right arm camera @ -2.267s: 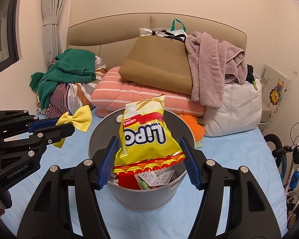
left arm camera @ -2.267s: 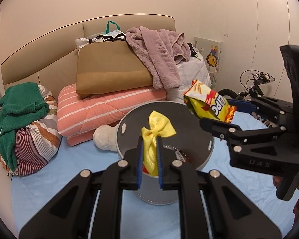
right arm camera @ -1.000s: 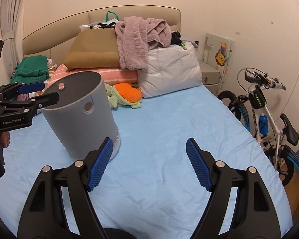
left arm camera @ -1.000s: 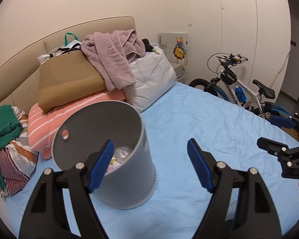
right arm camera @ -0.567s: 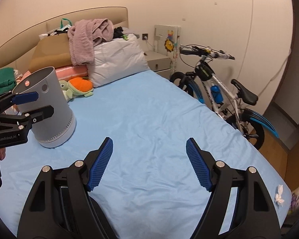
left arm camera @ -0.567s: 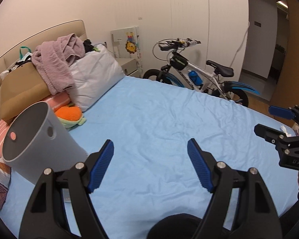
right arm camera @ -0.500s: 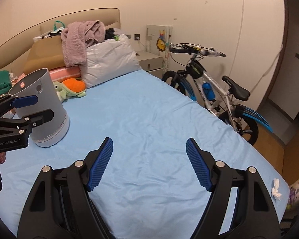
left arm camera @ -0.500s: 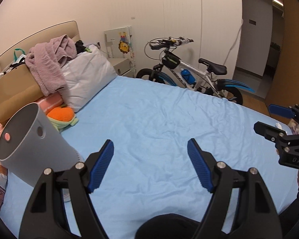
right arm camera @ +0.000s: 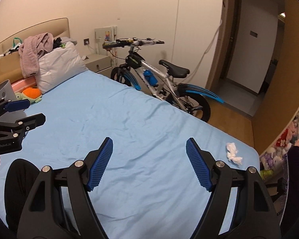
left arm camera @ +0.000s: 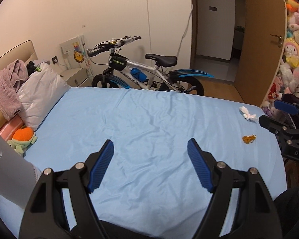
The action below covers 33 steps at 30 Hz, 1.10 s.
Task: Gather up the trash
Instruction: 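Move both open tools away from the bin back over the bed, then grasp the orange rubber band with the left tool while the right tool grasps the white tissue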
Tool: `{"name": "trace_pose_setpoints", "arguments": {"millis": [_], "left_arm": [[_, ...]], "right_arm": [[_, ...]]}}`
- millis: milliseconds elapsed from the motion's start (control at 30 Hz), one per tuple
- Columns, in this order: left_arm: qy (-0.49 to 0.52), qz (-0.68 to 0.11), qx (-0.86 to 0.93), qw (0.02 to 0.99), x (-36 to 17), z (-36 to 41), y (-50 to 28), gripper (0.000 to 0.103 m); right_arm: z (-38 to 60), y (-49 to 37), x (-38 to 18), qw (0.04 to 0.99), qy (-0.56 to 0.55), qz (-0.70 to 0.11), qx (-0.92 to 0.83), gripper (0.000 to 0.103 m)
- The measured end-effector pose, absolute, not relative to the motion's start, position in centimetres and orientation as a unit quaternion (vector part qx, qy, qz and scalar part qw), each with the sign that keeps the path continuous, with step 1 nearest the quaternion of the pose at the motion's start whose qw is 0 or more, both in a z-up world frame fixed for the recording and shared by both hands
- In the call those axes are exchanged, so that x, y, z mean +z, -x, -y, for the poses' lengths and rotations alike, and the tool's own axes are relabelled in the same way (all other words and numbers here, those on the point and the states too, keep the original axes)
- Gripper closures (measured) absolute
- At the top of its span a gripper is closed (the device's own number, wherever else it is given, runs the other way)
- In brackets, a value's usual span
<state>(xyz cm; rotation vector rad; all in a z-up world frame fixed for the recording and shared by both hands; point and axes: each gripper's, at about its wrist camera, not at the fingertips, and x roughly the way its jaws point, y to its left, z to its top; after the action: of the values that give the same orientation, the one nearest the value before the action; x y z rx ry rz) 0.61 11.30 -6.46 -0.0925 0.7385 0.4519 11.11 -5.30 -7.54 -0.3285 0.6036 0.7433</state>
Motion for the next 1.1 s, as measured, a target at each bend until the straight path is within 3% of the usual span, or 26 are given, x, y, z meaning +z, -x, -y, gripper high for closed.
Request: {"name": "trace_pose_setpoints", "arguments": {"millis": [500, 1100], "left_arm": [[-0.004, -0.385, 0.112, 0.916, -9.9, 0.7, -10.5, 0.025], [-0.013, -0.437, 0.022, 0.899, -17.9, 9.9, -20.6, 0.025]], "right_arm": [[21.0, -17.4, -10.5, 0.911, 0.120, -0.311, 0.243, 0.030], [27.4, -26.7, -17.2, 0.908, 0.109, -0.352, 0.199, 0.030]]}}
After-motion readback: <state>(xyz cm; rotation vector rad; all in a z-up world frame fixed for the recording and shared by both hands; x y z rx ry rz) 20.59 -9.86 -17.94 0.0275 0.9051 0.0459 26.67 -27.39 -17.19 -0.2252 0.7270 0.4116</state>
